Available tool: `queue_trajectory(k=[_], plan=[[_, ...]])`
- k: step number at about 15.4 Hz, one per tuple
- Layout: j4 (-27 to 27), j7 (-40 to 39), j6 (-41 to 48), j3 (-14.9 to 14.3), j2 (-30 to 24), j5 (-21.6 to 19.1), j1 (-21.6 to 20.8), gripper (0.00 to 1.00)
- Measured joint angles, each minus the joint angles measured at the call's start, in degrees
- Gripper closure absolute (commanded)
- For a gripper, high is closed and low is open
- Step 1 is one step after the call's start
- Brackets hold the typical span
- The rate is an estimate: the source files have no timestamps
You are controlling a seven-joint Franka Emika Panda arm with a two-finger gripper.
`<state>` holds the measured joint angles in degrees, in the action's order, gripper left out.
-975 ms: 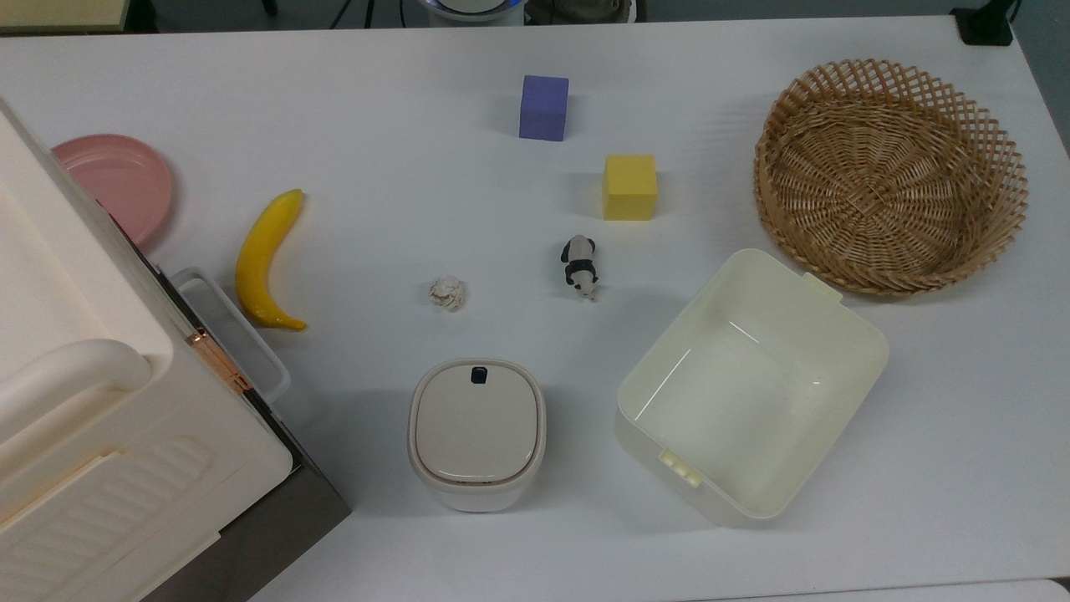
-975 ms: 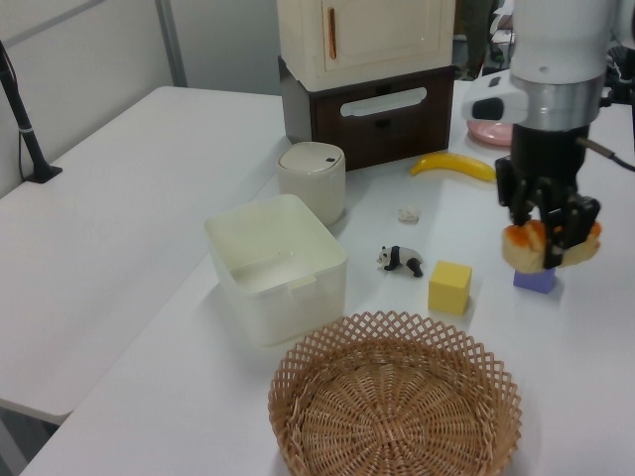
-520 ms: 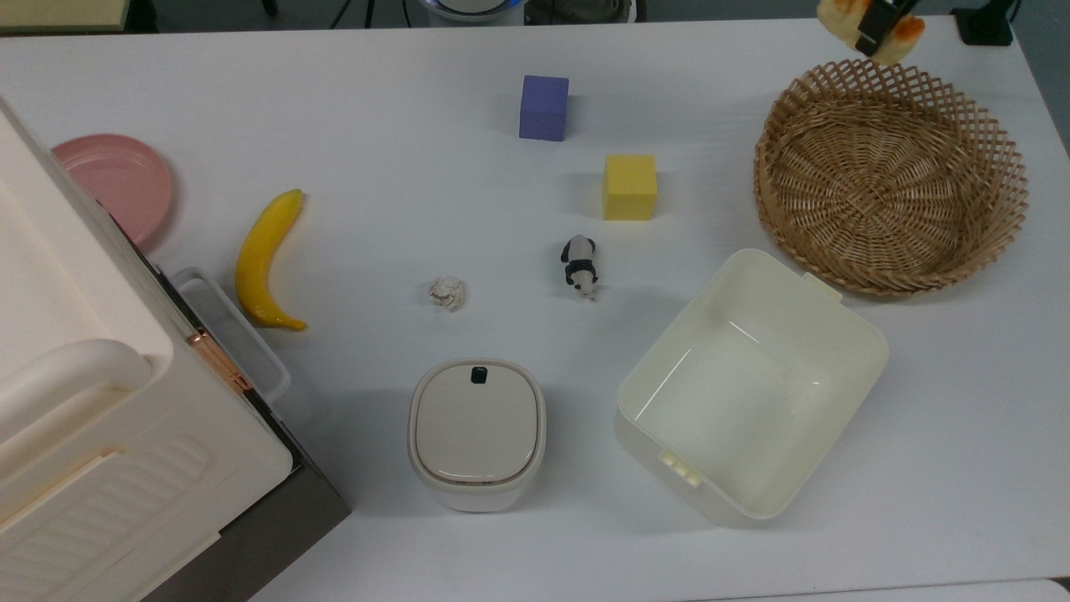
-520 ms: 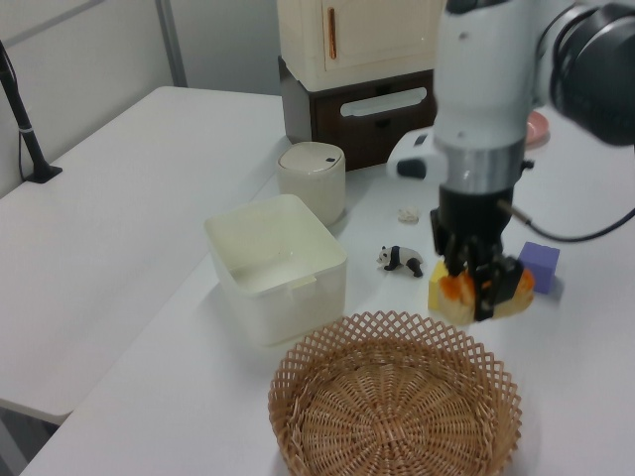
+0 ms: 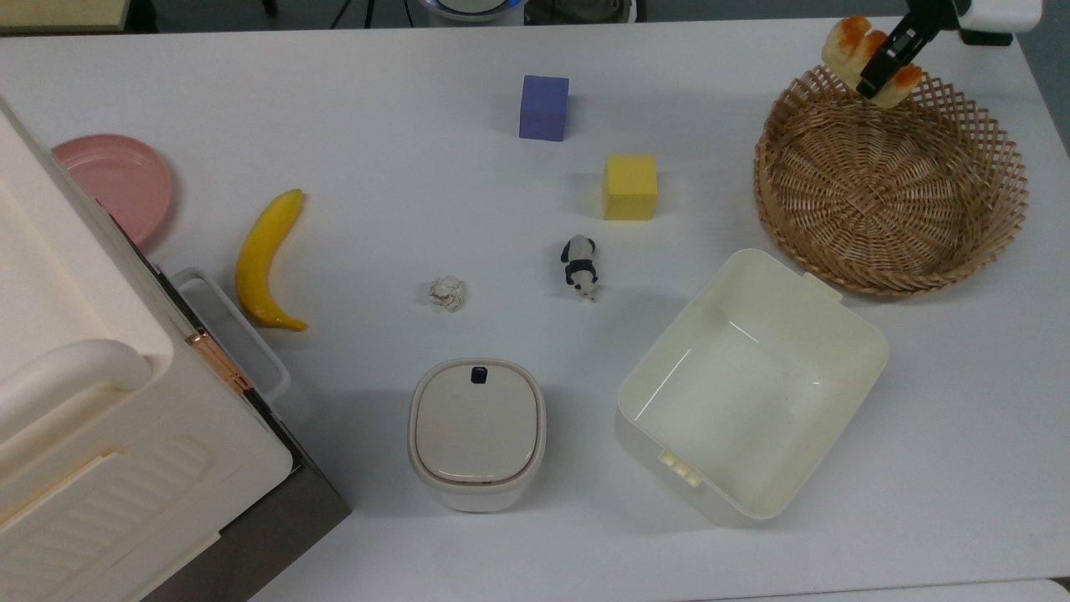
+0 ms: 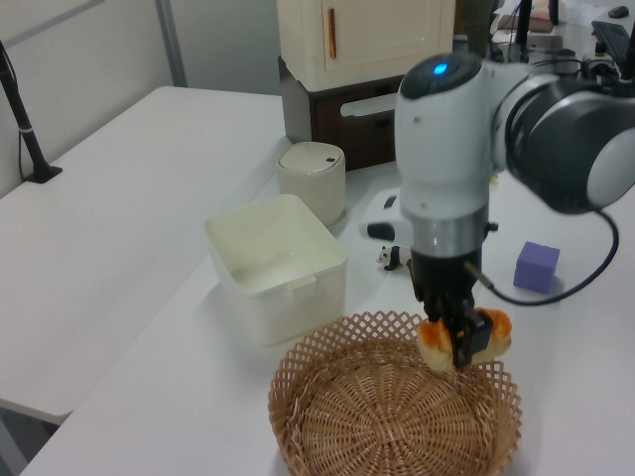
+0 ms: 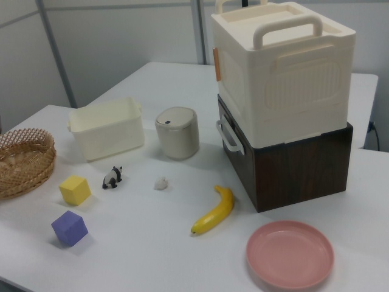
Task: Put the bread in the basket
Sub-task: 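Carry the bread roll over the wicker basket, then lower the bread roll into the basket and open the gripper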
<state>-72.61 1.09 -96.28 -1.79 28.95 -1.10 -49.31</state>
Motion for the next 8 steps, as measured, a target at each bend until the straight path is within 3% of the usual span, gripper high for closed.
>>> queue_trajectory(k=[8], plan=[[0.3, 0.1, -2.0, 0.0, 4.8, 0.2, 0.0, 0.44]])
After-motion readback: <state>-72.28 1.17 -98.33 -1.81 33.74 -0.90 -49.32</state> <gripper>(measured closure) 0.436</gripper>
